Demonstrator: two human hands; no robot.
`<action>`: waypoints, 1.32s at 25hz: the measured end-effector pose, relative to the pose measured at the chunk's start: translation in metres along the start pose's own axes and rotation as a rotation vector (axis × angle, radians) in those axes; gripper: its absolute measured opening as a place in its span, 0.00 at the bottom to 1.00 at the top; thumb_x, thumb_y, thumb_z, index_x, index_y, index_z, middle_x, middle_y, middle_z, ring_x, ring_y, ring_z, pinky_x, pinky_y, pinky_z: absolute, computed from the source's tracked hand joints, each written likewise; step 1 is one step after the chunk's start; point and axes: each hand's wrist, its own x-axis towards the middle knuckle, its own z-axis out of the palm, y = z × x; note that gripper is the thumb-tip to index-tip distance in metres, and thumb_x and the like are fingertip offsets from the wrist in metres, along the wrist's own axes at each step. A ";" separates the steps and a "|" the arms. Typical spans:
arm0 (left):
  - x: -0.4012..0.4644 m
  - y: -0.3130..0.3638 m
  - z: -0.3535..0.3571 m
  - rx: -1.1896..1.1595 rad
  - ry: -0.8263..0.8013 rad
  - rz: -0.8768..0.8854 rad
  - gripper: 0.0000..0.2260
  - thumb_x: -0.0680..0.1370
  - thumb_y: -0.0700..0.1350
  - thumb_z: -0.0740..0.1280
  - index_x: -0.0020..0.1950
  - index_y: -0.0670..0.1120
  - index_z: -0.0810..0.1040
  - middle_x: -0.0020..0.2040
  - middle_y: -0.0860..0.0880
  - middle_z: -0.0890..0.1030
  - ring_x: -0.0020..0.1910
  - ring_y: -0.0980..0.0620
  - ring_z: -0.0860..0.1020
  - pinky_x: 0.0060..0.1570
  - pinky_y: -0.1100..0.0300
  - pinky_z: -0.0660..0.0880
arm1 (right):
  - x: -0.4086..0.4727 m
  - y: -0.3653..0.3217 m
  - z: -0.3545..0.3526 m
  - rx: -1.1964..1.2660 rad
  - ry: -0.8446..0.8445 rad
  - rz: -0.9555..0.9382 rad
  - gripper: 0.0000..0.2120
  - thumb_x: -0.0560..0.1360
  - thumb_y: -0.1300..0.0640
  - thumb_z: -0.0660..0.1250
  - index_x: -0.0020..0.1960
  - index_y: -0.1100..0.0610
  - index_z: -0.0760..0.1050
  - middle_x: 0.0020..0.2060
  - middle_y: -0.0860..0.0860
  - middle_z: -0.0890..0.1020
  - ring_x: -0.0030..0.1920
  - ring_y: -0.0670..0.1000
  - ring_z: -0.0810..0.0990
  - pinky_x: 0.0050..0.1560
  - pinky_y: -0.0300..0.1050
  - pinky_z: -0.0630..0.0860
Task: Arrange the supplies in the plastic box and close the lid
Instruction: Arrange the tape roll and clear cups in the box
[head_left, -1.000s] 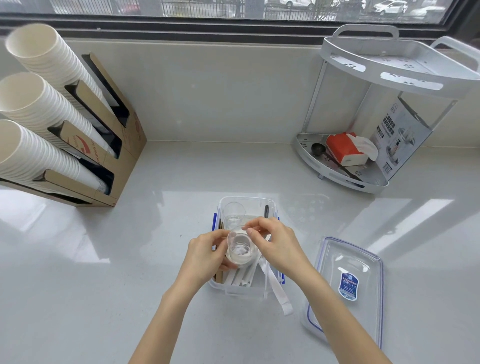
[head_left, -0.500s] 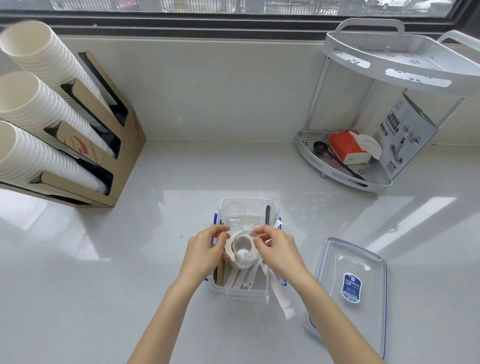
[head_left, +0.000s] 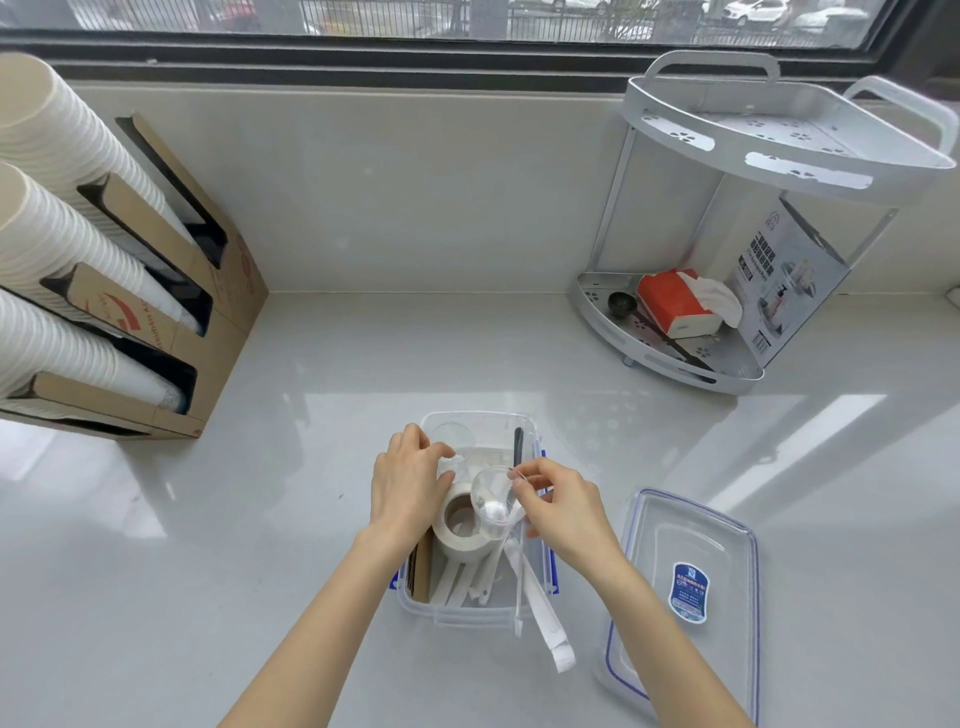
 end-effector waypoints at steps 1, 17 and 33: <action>0.001 0.000 0.001 -0.003 0.016 -0.002 0.12 0.76 0.46 0.61 0.58 0.47 0.77 0.55 0.45 0.73 0.56 0.46 0.70 0.51 0.57 0.66 | 0.000 0.001 0.000 0.009 -0.002 0.004 0.10 0.77 0.57 0.60 0.55 0.58 0.77 0.45 0.51 0.77 0.34 0.46 0.76 0.24 0.26 0.72; -0.049 -0.003 -0.042 -0.508 0.341 0.170 0.04 0.73 0.41 0.68 0.45 0.42 0.82 0.48 0.53 0.75 0.44 0.62 0.74 0.45 0.79 0.67 | -0.003 -0.003 0.012 0.041 -0.004 -0.007 0.11 0.78 0.56 0.58 0.53 0.58 0.76 0.43 0.51 0.76 0.29 0.45 0.77 0.24 0.27 0.73; -0.070 -0.003 -0.024 -0.431 0.149 0.259 0.07 0.72 0.46 0.66 0.44 0.46 0.82 0.49 0.56 0.73 0.41 0.53 0.78 0.43 0.64 0.71 | -0.006 -0.003 0.013 0.000 -0.048 0.003 0.15 0.79 0.53 0.53 0.52 0.60 0.76 0.40 0.52 0.78 0.33 0.47 0.78 0.43 0.47 0.78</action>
